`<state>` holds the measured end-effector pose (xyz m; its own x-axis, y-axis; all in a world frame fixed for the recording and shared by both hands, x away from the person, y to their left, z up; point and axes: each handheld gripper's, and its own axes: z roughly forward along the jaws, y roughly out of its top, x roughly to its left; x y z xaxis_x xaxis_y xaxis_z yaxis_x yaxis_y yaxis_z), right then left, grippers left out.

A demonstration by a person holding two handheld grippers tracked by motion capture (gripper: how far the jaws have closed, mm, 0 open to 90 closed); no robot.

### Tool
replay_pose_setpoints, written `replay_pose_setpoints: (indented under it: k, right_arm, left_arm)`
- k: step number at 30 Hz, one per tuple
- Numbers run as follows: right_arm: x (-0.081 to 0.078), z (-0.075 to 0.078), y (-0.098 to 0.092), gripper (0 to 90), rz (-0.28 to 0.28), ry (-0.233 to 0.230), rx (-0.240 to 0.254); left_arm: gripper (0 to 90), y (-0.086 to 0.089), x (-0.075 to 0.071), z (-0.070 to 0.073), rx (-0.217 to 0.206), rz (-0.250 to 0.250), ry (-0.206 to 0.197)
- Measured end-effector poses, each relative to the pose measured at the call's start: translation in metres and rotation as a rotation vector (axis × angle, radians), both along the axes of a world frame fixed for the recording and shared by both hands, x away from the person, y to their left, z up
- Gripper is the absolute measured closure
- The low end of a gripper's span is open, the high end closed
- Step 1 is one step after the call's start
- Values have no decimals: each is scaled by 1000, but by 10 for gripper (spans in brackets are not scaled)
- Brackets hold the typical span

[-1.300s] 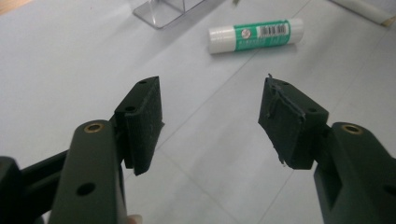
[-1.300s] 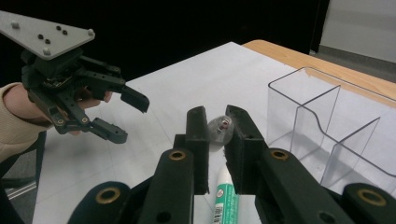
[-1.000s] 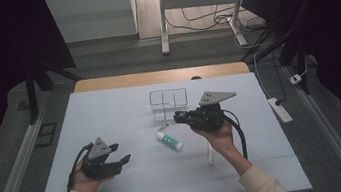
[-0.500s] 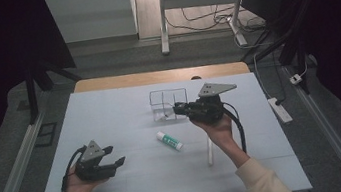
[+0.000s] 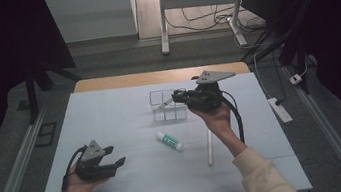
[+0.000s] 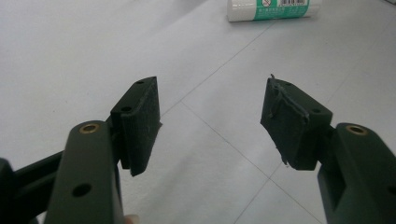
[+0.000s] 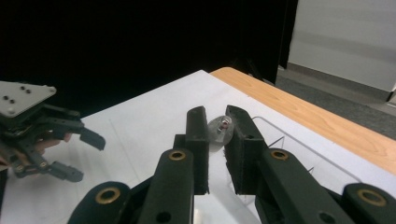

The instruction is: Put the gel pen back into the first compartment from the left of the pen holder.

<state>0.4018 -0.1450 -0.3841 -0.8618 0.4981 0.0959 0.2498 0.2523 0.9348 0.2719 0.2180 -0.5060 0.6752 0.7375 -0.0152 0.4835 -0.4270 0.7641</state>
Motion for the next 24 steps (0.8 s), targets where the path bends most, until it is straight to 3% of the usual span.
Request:
replay_pose_setpoints:
  k: [15,24]
  right_arm:
    - [28,13,7,792,-52,15,-11]
    - [49,9,17,792,-83,43,-71]
  left_arm:
    - [373,-1,0,0,10,-5,-3]
    - [374,-2,1,-1,16,-11,0]
